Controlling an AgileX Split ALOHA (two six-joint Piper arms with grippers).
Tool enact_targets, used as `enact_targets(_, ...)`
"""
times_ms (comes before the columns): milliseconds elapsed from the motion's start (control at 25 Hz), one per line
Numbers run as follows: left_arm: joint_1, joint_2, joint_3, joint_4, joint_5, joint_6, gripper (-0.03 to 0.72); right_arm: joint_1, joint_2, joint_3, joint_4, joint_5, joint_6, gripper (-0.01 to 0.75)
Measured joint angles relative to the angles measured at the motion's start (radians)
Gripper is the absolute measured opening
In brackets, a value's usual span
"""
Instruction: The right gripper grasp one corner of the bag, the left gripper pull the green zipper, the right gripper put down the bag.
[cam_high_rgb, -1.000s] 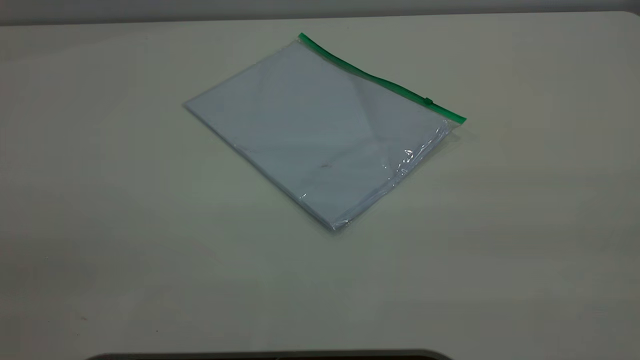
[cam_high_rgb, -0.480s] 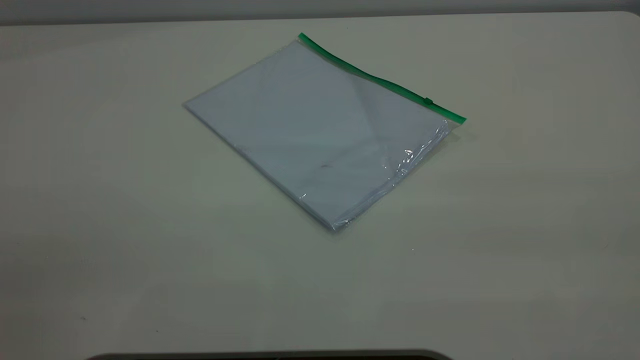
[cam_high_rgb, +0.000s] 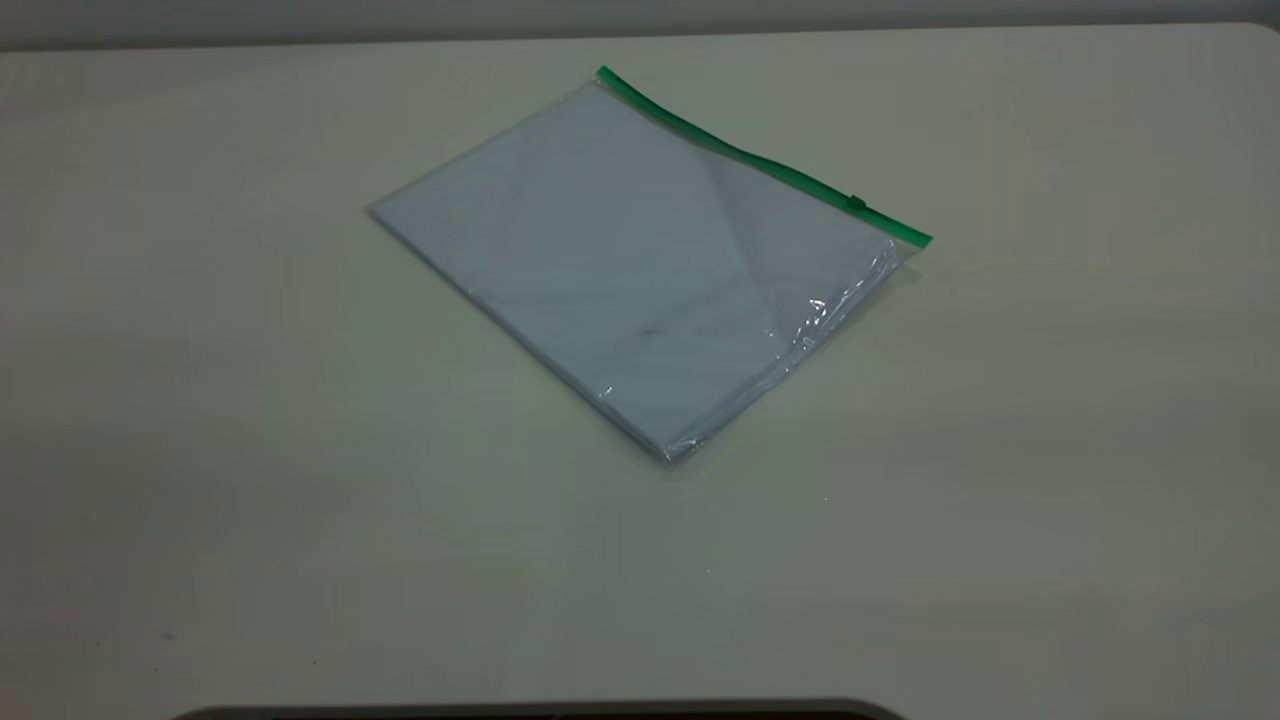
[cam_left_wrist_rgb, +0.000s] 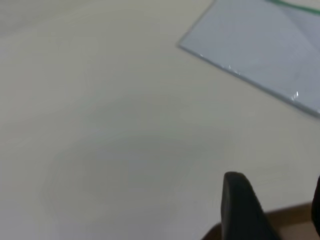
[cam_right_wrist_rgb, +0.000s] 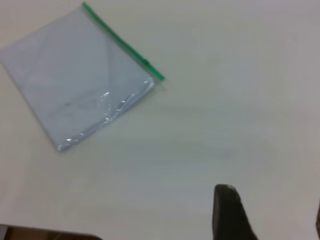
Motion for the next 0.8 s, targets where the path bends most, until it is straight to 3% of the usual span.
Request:
enact_targets(200,0.000,0.371,-0.074,-0.002,-0.192,0.051,0.421,0.000,0.324,0.000,0.098,-0.277,-0.183,0.475)
enact_targets(360,0.000,0.631,-0.173,-0.032,-0.293,0.121,0.488,0.000,0.614,0.000,0.342,-0.440,-0.408,0.511)
enact_targets(480,0.000,0.799,-0.235,-0.089,-0.359,0.180,0.525,0.000,0.825,-0.010,0.599,-0.487,-0.649,0.517)
enact_targets(800,0.000,1.113,-0.342,-0.335,-0.451,0.419,0.536,0.000,1.398,-0.119,1.374,-0.547,-1.375,0.518)
